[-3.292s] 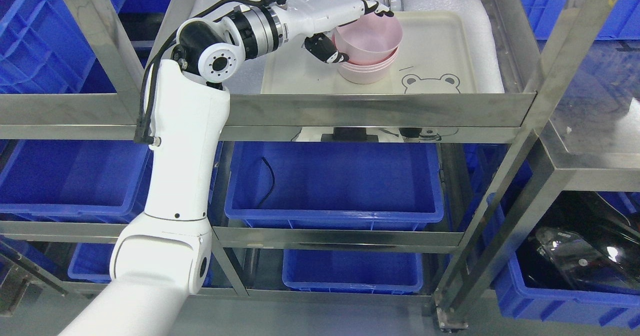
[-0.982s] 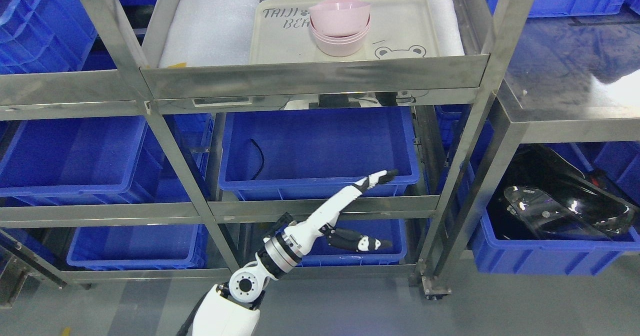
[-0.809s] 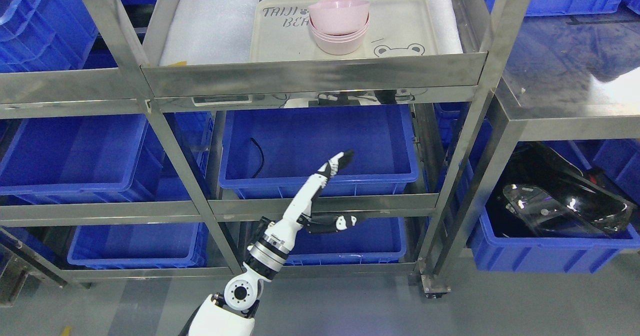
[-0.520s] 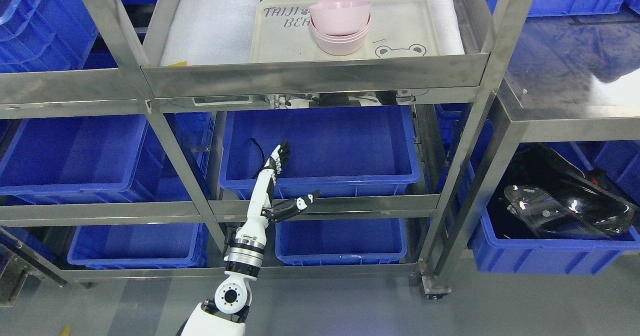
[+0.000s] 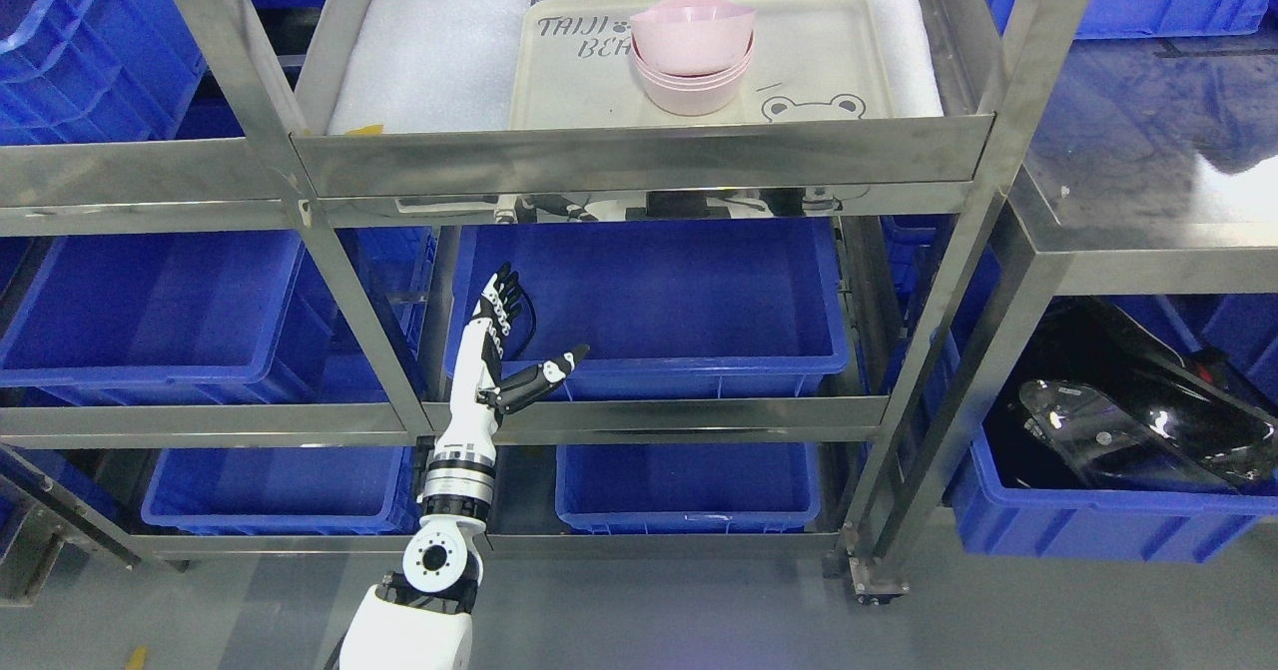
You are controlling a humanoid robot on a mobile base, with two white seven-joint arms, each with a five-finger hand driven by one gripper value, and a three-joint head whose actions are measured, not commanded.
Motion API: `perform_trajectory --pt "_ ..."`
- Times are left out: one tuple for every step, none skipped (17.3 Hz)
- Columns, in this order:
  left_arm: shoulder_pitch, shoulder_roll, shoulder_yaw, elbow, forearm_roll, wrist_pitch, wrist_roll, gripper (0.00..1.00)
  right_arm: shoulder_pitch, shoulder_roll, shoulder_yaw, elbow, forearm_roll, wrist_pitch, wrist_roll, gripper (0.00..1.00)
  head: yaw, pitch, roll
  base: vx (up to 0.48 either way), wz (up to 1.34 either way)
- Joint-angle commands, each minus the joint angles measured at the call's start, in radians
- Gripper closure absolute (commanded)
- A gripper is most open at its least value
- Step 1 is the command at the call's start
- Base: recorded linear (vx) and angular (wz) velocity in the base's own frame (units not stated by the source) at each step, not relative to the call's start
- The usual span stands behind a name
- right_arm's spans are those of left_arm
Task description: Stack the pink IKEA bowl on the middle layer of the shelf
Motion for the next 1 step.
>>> perform_trajectory --pt "0.024 0.018 0.009 -0.037 0.024 0.002 0.001 0.02 0.023 -0.017 0.000 -0.017 0.000 0.000 0.001 0.00 0.0000 0.000 0.000 0.000 0.00"
